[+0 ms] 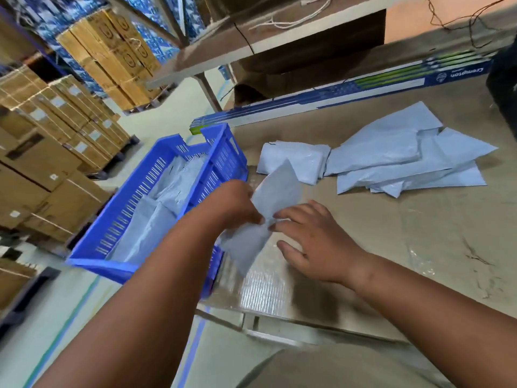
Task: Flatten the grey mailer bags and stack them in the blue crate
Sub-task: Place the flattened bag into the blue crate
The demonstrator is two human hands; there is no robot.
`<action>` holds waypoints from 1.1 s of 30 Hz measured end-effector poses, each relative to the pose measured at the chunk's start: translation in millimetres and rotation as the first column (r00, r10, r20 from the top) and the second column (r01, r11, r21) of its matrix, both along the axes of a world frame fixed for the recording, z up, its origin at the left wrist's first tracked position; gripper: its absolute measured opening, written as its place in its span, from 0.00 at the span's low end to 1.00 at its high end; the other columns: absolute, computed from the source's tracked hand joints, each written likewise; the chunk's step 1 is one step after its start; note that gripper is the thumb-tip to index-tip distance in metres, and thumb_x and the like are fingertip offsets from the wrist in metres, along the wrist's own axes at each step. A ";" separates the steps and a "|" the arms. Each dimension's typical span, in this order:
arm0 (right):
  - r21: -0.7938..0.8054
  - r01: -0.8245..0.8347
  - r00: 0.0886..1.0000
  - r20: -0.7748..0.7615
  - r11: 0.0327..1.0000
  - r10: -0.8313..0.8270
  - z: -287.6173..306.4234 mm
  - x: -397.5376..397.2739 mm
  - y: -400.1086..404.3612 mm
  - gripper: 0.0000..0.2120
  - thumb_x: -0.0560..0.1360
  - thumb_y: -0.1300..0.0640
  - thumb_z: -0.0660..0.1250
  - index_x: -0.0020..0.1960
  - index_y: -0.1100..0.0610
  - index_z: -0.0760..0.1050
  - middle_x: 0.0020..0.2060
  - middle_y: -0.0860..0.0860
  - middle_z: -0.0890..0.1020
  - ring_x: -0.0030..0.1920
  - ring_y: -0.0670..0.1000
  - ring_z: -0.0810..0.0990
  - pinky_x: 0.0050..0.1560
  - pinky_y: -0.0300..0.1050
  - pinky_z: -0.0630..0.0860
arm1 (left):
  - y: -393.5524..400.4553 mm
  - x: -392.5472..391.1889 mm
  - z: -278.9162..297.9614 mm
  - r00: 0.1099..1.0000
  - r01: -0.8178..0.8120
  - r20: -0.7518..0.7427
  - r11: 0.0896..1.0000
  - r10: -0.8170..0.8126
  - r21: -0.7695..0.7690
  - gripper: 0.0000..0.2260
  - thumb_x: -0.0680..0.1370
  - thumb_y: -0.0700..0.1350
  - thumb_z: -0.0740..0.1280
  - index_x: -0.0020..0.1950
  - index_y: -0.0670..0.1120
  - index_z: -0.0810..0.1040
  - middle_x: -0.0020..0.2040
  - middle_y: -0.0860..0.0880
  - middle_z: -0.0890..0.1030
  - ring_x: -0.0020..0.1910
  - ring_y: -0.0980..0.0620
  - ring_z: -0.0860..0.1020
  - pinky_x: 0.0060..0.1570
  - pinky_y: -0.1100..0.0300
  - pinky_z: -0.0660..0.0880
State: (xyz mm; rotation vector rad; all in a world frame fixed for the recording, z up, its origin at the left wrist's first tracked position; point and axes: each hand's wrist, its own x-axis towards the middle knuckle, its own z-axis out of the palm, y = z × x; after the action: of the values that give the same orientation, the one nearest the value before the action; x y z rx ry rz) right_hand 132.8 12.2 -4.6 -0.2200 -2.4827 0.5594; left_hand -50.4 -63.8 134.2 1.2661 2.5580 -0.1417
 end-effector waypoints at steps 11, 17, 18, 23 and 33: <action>0.020 -0.181 0.983 0.017 0.983 0.181 93.0 -174.6 -60.6 0.19 0.80 0.41 0.62 0.68 0.45 0.79 0.64 0.45 0.78 0.66 0.53 0.75 0.75 0.62 0.63 | -133.0 -142.3 112.7 0.896 -0.444 0.146 0.853 0.420 0.275 0.07 0.76 0.36 0.75 0.50 0.46 0.82 0.45 0.42 0.87 0.38 0.44 0.88 0.39 0.51 0.86; 0.046 -0.213 0.970 0.132 0.976 0.206 108.9 -257.0 -93.7 0.19 0.80 0.40 0.61 0.68 0.43 0.77 0.62 0.43 0.77 0.65 0.53 0.75 0.79 0.64 0.57 | -178.8 -234.7 108.9 0.847 -0.531 0.189 0.787 0.497 0.315 0.09 0.75 0.38 0.79 0.53 0.43 0.84 0.46 0.42 0.86 0.42 0.44 0.87 0.43 0.47 0.87; 0.038 -0.216 0.964 0.167 0.976 0.207 108.6 -267.9 -97.3 0.20 0.80 0.39 0.59 0.68 0.42 0.77 0.62 0.43 0.77 0.65 0.52 0.74 0.79 0.63 0.58 | -181.6 -248.8 100.0 0.845 -0.535 0.193 0.792 0.499 0.295 0.08 0.74 0.39 0.80 0.51 0.43 0.84 0.44 0.42 0.86 0.42 0.44 0.87 0.43 0.47 0.87; 0.041 -0.187 0.896 0.417 0.982 0.153 98.6 -302.1 -102.8 0.27 0.76 0.31 0.50 0.62 0.43 0.77 0.56 0.44 0.81 0.59 0.52 0.81 0.60 0.52 0.75 | -180.2 -296.7 34.8 0.905 -0.407 0.157 0.913 0.396 0.040 0.12 0.71 0.48 0.81 0.46 0.43 0.83 0.28 0.52 0.82 0.24 0.55 0.77 0.30 0.65 0.74; 0.101 -0.110 0.866 0.497 0.989 0.046 93.3 -302.6 -105.0 0.26 0.77 0.29 0.53 0.64 0.42 0.76 0.58 0.45 0.83 0.59 0.54 0.81 0.58 0.53 0.76 | -167.5 -296.1 -35.4 0.938 -0.190 0.217 0.923 0.271 -0.334 0.15 0.72 0.53 0.81 0.49 0.44 0.83 0.32 0.51 0.84 0.34 0.52 0.79 0.40 0.57 0.73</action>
State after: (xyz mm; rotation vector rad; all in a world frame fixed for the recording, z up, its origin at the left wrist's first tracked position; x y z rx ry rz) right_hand -169.9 -92.8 88.8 -0.2362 -3.0281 0.4110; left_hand -346.5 -231.3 98.7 0.8005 2.3229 -0.2920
